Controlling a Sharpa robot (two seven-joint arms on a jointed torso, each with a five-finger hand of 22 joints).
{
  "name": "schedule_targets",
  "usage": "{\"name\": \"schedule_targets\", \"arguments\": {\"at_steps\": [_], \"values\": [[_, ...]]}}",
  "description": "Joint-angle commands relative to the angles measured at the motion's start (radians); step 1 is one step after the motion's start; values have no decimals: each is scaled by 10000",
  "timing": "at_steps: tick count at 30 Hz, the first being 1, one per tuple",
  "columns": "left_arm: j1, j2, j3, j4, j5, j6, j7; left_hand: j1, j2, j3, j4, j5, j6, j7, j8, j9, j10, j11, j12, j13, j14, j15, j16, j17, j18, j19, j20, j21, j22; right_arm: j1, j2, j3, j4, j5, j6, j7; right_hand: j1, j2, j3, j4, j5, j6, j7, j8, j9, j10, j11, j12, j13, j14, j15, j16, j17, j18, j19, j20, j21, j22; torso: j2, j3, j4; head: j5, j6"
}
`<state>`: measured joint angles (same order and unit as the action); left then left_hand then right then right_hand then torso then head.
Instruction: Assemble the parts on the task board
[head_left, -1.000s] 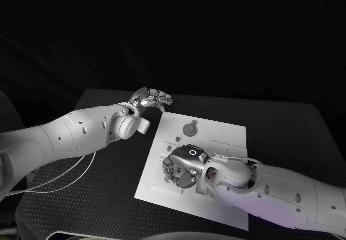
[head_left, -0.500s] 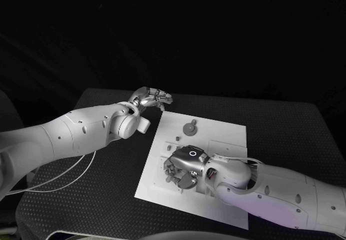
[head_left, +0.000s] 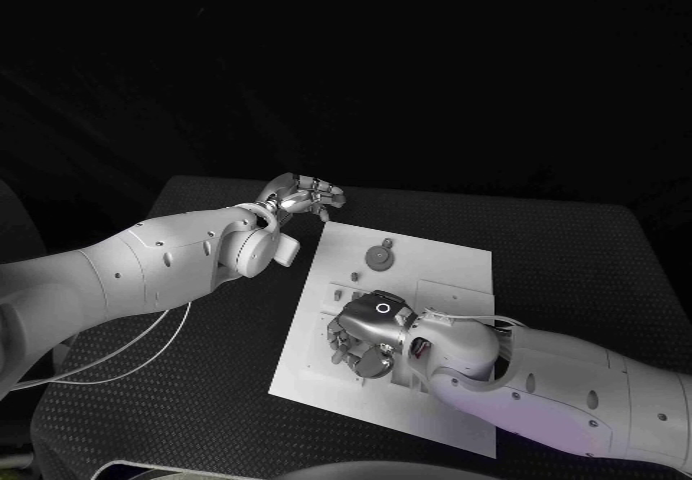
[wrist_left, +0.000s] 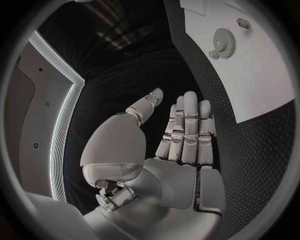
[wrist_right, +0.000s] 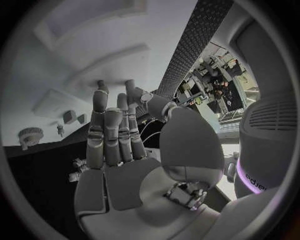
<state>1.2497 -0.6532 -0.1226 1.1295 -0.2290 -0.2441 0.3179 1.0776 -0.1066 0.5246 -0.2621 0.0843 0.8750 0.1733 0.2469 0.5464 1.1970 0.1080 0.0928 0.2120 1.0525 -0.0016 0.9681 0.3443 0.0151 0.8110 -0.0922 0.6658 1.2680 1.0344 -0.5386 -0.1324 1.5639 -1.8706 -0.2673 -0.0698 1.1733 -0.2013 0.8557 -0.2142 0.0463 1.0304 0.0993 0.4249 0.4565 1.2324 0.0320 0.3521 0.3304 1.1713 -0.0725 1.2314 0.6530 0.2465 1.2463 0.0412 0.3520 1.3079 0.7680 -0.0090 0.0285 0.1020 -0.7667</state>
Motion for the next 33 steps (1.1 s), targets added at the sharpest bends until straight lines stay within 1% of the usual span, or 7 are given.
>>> {"name": "schedule_targets", "arguments": {"at_steps": [1,8,16,23,26,31,33], "values": [[10,10,9,35,57,129,84,-40,25,-5,49,-22,-64,2,-43,3,-89,5,-28,-16,17,22,-67,16,166,52,-57,-71,14,-9,33,-4,10,-473,76,-199,-36,93,23,-43,22,76,-15,35,9,22,-21,39,29,17,-68,35,-9,152,40,-15,43,224,0,1,-1,-4,3],[11,21,10,41,57,138,76,-41,24,-7,51,-24,-66,2,-43,3,-90,5,-27,-16,17,23,-69,19,166,52,-57,-73,17,-9,193,-23,10,-479,235,-157,-48,69,52,-51,22,88,-19,39,21,25,-25,54,42,25,-72,44,-9,153,49,-17,55,223,0,1,-3,-9,-6],[12,41,10,67,57,158,64,-42,25,-8,52,-25,-68,3,-41,4,-91,5,-27,-16,17,23,-72,23,166,52,-57,-77,19,-11,334,-229,-79,-331,499,-88,-97,39,96,-40,31,84,-15,27,29,-1,-18,57,51,17,-66,42,-16,153,33,-6,56,217,0,-3,7,-30,-31],[12,27,10,70,57,158,57,-45,24,-11,54,-26,-70,4,-41,4,-93,6,-26,-16,16,24,-74,26,166,52,-56,-79,22,-11,318,-255,-145,-200,518,-138,-165,25,149,-26,48,46,5,-21,24,-66,8,44,54,-10,-40,17,-42,153,-17,18,46,212,-1,-4,-2,-26,-45],[12,22,10,70,57,154,53,-46,24,-12,55,-27,-71,4,-41,4,-94,6,-26,-17,16,24,-75,28,166,53,-56,-80,22,-10,298,-255,-160,-9,398,-130,-233,-40,236,1,110,-141,87,-179,-22,-293,90,-51,19,-94,49,-68,-117,153,-159,75,-8,200,-1,1,-4,-22,-50],[12,1,10,71,57,159,45,-50,23,-14,58,-29,-74,5,-42,4,-96,7,-27,-17,15,24,-77,30,166,53,-55,-83,24,-9,260,-255,-190,335,142,-40,-378,-484,116,36,147,-702,345,-570,-183,-918,365,-355,-146,-209,304,-164,-267,153,-378,182,-79,212,-2,9,-5,-23,-40],[12,-10,10,71,58,158,41,-52,22,-16,59,-30,-76,6,-42,4,-98,8,-27,-17,16,25,-77,31,166,53,-55,-83,25,-9,237,-256,-197,414,15,3,-484,-719,-160,26,154,-1057,500,-776,-276,-1309,509,-545,-264,-260,446,-144,-296,153,-449,205,-87,218,-1,9,-7,-27,-44]]}}
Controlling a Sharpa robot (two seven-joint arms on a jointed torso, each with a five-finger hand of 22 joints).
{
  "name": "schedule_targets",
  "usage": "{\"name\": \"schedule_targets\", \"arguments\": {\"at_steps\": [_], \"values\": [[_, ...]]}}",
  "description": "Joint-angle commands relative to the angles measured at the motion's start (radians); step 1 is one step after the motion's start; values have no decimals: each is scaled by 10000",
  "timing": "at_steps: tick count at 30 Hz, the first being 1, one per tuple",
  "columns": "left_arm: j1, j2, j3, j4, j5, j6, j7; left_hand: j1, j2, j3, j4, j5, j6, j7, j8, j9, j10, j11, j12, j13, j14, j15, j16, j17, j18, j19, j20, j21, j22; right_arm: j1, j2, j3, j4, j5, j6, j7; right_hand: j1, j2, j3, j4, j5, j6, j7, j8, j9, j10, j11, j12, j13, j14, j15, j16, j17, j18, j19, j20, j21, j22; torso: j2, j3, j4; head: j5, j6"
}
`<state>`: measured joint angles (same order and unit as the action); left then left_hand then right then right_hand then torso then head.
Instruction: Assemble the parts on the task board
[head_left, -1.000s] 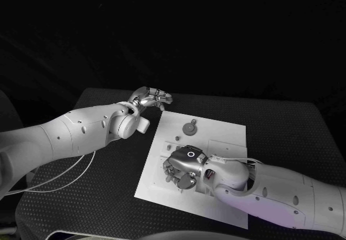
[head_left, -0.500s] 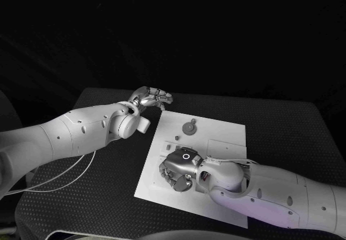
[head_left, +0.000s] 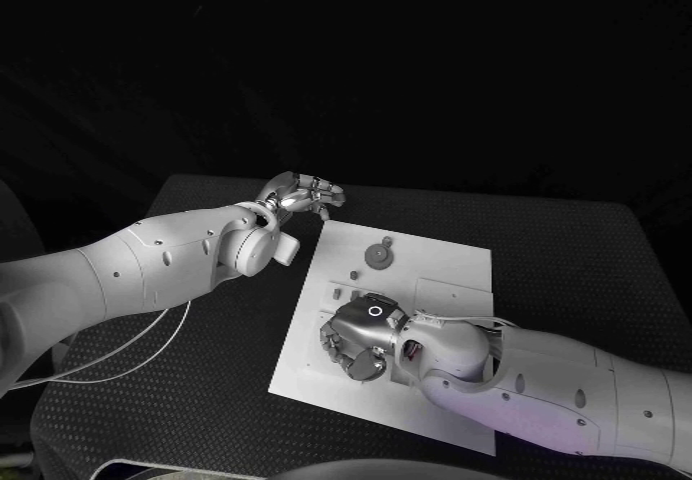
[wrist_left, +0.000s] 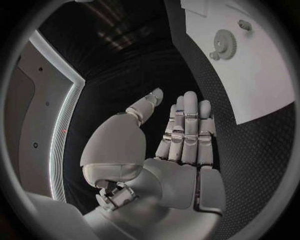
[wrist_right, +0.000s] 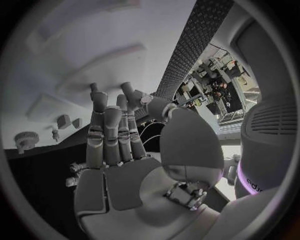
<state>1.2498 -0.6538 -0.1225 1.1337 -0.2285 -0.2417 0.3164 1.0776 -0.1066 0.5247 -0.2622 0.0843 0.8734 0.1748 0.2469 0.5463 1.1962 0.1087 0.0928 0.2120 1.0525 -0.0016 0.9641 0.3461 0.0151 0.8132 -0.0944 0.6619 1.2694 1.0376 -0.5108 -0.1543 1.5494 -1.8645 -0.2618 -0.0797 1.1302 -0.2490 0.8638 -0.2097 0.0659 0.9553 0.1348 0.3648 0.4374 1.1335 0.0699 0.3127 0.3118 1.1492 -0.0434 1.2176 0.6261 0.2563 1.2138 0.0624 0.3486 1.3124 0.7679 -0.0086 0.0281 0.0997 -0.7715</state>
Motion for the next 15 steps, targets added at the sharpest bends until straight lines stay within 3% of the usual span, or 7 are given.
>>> {"name": "schedule_targets", "arguments": {"at_steps": [1,4,7,8,15], "values": [[11,-9,10,28,53,133,57,-52,22,-16,59,-30,-61,-10,-42,4,-91,1,-27,-17,15,25,-38,14,165,32,-34,-45,11,-41,-54,-37,-56,398,-116,118,-69,-286,-375,-45,-8,-462,217,-263,-131,-484,197,-231,-139,-68,219,10,-37,55,-151,2,-53,176,0,5,-3,-4,4],[11,-20,10,24,53,127,55,-53,21,-17,59,-31,-63,-9,-43,4,-93,1,-28,-18,15,25,-39,15,166,32,-34,-46,11,-41,-110,-37,-52,507,-308,215,-183,-410,-927,-211,78,-944,422,-509,-263,-1012,401,-485,-351,-180,407,62,-62,55,-263,41,-61,180,-1,7,-1,-9,8],[11,-31,10,24,53,120,56,-52,19,-17,59,-31,-64,-9,-43,4,-94,1,-28,-18,15,25,-40,15,166,32,-34,-46,12,-40,-175,-37,-28,534,-498,248,-188,-415,-1030,-254,113,-991,445,-527,-276,-1059,422,-503,-384,-208,437,75,-67,55,-285,50,-64,179,-1,11,3,-12,14],[11,-37,10,24,53,123,56,-52,18,-17,58,-31,-65,-9,-44,4,-94,1,-29,-18,14,25,-40,16,166,32,-34,-47,12,-40,-198,-36,-17,556,-571,262,-408,-491,-1576,-549,135,-1390,568,-726,-365,-1597,603,-777,-565,-362,600,75,-74,43,-463,80,-115,184,-1,11,3,-12,14],[11,-82,9,18,53,101,55,-48,14,-17,55,-32,-70,-8,-45,3,-98,2,-30,-19,14,26,-42,18,167,32,-34,-49,14,-23,-614,-23,333,608,-877,259,-396,-481,-2078,-658,216,-1603,545,-740,-391,-1948,741,-795,-837,-598,743,234,-84,55,-582,176,-150,167,-4,9,-2,-19,25]]}}
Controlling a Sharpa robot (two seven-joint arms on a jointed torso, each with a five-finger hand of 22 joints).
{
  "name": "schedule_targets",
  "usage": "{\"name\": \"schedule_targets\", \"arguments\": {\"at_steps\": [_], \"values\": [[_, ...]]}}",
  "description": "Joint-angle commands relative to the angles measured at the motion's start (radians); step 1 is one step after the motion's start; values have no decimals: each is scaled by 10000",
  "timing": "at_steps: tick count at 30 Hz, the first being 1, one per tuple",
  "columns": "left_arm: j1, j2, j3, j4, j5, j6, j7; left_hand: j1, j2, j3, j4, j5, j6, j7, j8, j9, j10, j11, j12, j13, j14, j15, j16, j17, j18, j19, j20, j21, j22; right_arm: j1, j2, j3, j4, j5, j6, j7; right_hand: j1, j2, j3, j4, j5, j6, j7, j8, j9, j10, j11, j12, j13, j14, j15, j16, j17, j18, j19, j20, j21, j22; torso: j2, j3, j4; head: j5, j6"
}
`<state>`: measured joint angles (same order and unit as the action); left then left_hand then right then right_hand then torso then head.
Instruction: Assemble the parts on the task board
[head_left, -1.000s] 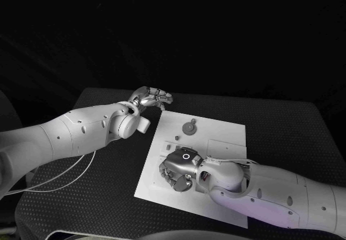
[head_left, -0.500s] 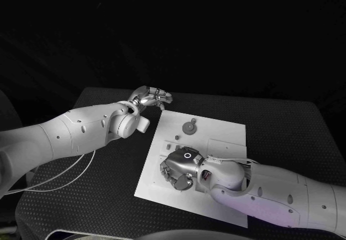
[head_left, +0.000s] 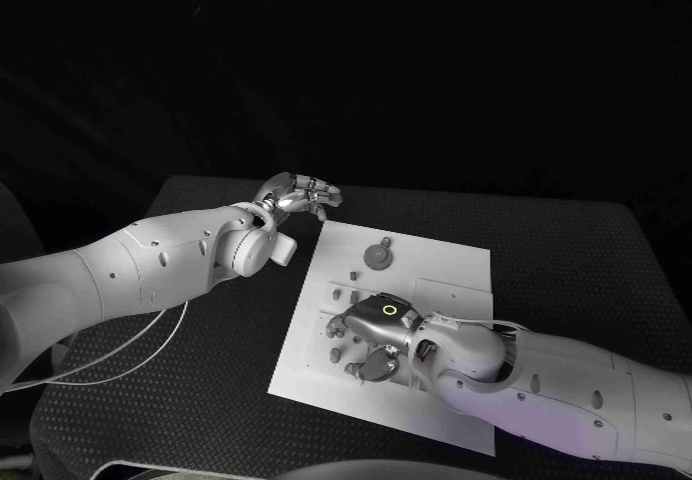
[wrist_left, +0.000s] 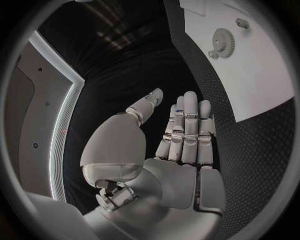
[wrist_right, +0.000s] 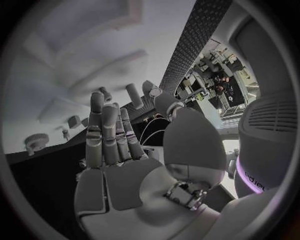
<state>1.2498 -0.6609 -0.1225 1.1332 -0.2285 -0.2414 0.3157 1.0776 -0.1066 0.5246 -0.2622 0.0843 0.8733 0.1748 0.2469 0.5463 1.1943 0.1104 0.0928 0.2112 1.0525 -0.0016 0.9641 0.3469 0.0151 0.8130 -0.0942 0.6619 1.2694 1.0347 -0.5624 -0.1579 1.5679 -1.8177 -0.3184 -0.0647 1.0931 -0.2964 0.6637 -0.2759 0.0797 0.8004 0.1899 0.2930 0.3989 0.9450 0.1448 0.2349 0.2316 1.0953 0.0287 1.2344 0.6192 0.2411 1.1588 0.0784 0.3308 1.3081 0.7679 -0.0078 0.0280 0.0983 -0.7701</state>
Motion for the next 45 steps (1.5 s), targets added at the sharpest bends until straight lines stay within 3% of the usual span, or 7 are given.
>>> {"name": "schedule_targets", "arguments": {"at_steps": [1,6,14,18,30,37,45], "values": [[12,-14,8,14,53,97,60,-48,14,-17,55,-32,-69,-7,-45,3,-80,-16,-30,-11,14,26,-42,11,167,33,-36,-49,14,30,-177,22,231,185,-347,129,-22,-9,-93,7,88,-53,-4,-16,-5,-67,-6,-7,-46,-66,25,77,-17,207,-30,16,29,210,-5,2,-4,-7,13],[11,0,8,-45,53,113,57,-42,10,-16,51,-33,-73,-6,-46,3,-82,-16,-30,-11,14,26,-43,13,169,33,-36,-51,16,259,-731,191,694,1000,-556,298,30,4,-128,98,219,52,-56,94,24,-22,-15,134,-136,-102,15,168,-48,207,-8,16,35,204,-5,4,-10,-82,80],[9,14,7,-170,80,119,76,-43,9,-17,52,-34,-73,-5,-44,4,-82,-15,-29,-11,13,26,-45,17,168,34,-35,-54,18,565,-1873,901,993,3205,-367,527,2,67,20,610,146,338,9,314,63,736,-276,879,-82,-47,-230,251,-202,207,51,-5,48,203,-41,14,-58,-307,238],[1,51,3,-310,102,126,82,-44,10,-17,53,-35,-73,-5,-43,4,-81,-15,-28,-10,13,27,-47,18,168,34,-35,-54,19,916,-2584,937,1004,5124,180,431,-62,70,-127,711,-24,428,-43,396,109,937,-444,1465,194,-71,-388,201,-318,207,-19,5,15,202,-64,35,-104,-464,324],[-91,148,-4,-613,102,214,58,-57,17,-21,66,-37,-71,-5,-40,6,-79,-14,-25,-9,9,28,-52,22,166,34,-31,-59,23,1143,-4189,847,1089,8285,2665,-2099,-1220,807,-966,1797,-216,979,-574,802,945,-218,-1211,9911,6426,339,-1137,1689,143,207,832,-439,816,266,-167,109,-250,-814,336],[-137,130,-6,-591,102,260,51,-65,24,-23,75,-38,-71,-5,-38,6,-79,-14,-24,-9,6,30,-56,24,164,32,-29,-63,25,1142,-4772,544,1287,9269,3908,-3424,-2077,1088,-468,2774,-309,911,-654,727,1134,200,-1321,10636,7045,653,-1244,2237,669,207,1345,-828,1422,260,-199,109,-272,-921,254],[-155,85,-9,-441,102,278,38,-82,25,-30,87,-41,-71,-5,-36,7,-79,-12,-22,-9,2,31,-61,28,162,30,-27,-67,28,1142,-5077,299,1869,9321,4690,-4410,-2713,1426,-586,2785,-309,1045,-712,707,1199,327,-1375,10647,7229,702,-1292,2291,992,207,1301,-891,1747,250,-193,86,-277,-1187,127]]}}
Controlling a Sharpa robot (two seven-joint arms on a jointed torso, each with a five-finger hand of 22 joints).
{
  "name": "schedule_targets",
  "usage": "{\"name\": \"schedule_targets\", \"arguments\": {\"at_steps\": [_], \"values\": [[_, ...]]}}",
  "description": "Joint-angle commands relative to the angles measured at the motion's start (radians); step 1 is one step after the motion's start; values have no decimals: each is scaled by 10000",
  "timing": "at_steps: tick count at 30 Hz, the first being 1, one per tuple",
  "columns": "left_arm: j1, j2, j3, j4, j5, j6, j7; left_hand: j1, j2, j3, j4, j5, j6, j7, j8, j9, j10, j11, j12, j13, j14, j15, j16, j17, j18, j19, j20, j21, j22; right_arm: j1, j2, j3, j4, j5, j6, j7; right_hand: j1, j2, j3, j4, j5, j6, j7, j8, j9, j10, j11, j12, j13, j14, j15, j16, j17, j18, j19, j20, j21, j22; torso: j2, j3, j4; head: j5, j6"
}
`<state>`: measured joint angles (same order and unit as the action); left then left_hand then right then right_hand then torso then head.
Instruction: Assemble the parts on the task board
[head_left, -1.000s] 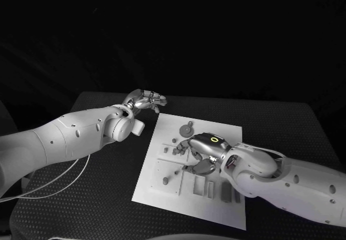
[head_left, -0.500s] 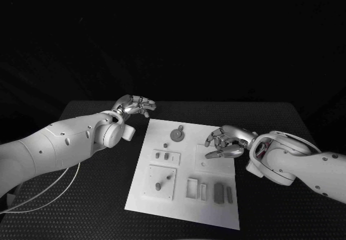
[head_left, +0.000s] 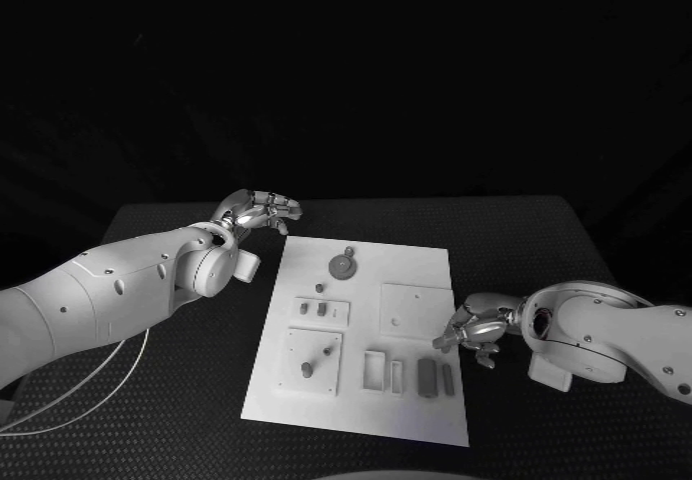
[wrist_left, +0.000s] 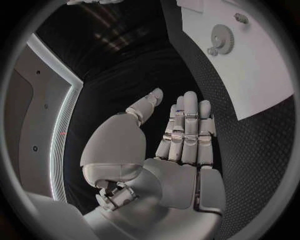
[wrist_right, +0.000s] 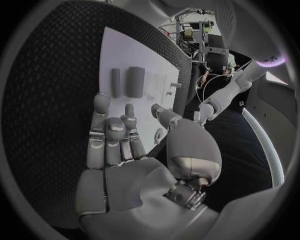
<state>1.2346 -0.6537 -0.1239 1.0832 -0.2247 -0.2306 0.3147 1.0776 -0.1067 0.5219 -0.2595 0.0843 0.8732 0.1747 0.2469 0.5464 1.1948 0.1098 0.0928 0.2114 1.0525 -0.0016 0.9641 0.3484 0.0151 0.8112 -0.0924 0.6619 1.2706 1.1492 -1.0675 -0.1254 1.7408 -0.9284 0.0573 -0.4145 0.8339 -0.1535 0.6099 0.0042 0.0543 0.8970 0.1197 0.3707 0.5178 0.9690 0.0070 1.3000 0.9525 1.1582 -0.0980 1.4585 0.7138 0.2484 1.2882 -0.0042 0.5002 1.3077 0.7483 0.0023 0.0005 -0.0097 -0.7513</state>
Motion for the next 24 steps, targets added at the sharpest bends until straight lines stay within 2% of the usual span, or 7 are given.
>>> {"name": "schedule_targets", "arguments": {"at_steps": [1,6,8,10,13,16,24], "values": [[-4,11,4,71,64,171,42,-88,23,-7,63,-42,-71,-3,-36,7,-86,-5,-22,-11,0,32,-63,15,161,47,-44,-68,18,-3,-26,-34,166,417,915,-967,-164,15,-53,-31,-54,101,-17,-69,13,98,-3,-11,33,78,-30,45,69,134,-2,-68,78,253,4,-16,1,-135,-79],[-10,-5,-1,165,64,190,31,-100,20,-13,70,-45,-73,-3,-35,7,-88,-4,-22,-12,-2,33,-66,17,160,44,-43,-72,20,-4,-53,-119,283,315,1054,-1282,-436,99,-47,-116,-56,307,-79,-33,43,176,-60,-60,102,124,-79,7,202,134,-39,-49,218,244,-5,-24,-14,-187,-137],[-11,-25,-2,203,64,186,25,-105,21,-14,74,-45,-74,-3,-35,7,-89,-4,-23,-12,-3,34,-67,18,160,44,-42,-73,21,-4,-82,-207,347,295,973,-1343,-540,124,-41,-137,-56,335,-89,-45,43,196,-70,-80,124,137,-88,-10,243,134,-52,-45,258,242,-3,-31,-5,-210,-156],[-11,-41,-3,224,64,191,20,-109,19,-17,77,-46,-75,-3,-35,7,-91,-3,-23,-12,-4,34,-68,20,160,43,-42,-75,22,-4,-81,-244,403,178,818,-1339,-646,136,-38,-163,-55,326,-88,-78,34,216,-72,-99,148,150,-91,-26,286,134,-63,-47,299,240,5,-41,1,-234,-186],[-11,-39,-4,224,64,185,20,-114,15,-20,79,-47,-77,-3,-35,7,-92,-3,-23,-12,-4,34,-69,21,159,42,-42,-76,23,-5,-38,-260,461,-17,573,-1296,-697,115,2,-228,-55,309,-82,-117,21,235,-66,-116,175,164,-85,-44,330,134,-78,-54,339,238,9,-45,-11,-217,-210],[-11,-33,-4,231,64,192,21,-118,13,-22,82,-48,-78,-2,-35,7,-93,-3,-23,-12,-5,34,-70,22,159,41,-42,-77,24,-5,21,-266,501,-130,414,-1299,-742,92,55,-276,-55,319,-81,-135,17,262,-65,-127,201,185,-84,-57,369,134,-76,-51,377,235,7,-30,4,-204,-241],[-10,-51,-4,256,65,189,13,-127,14,-25,90,-49,-80,-2,-35,7,-95,-2,-23,-13,-5,35,-72,26,159,40,-41,-80,27,-6,146,-278,550,-311,102,-1283,-831,-51,233,-418,-55,343,-78,-185,10,316,-62,-170,270,235,-81,-112,473,134,-76,-54,469,225,10,-43,18,-181,-294]]}}
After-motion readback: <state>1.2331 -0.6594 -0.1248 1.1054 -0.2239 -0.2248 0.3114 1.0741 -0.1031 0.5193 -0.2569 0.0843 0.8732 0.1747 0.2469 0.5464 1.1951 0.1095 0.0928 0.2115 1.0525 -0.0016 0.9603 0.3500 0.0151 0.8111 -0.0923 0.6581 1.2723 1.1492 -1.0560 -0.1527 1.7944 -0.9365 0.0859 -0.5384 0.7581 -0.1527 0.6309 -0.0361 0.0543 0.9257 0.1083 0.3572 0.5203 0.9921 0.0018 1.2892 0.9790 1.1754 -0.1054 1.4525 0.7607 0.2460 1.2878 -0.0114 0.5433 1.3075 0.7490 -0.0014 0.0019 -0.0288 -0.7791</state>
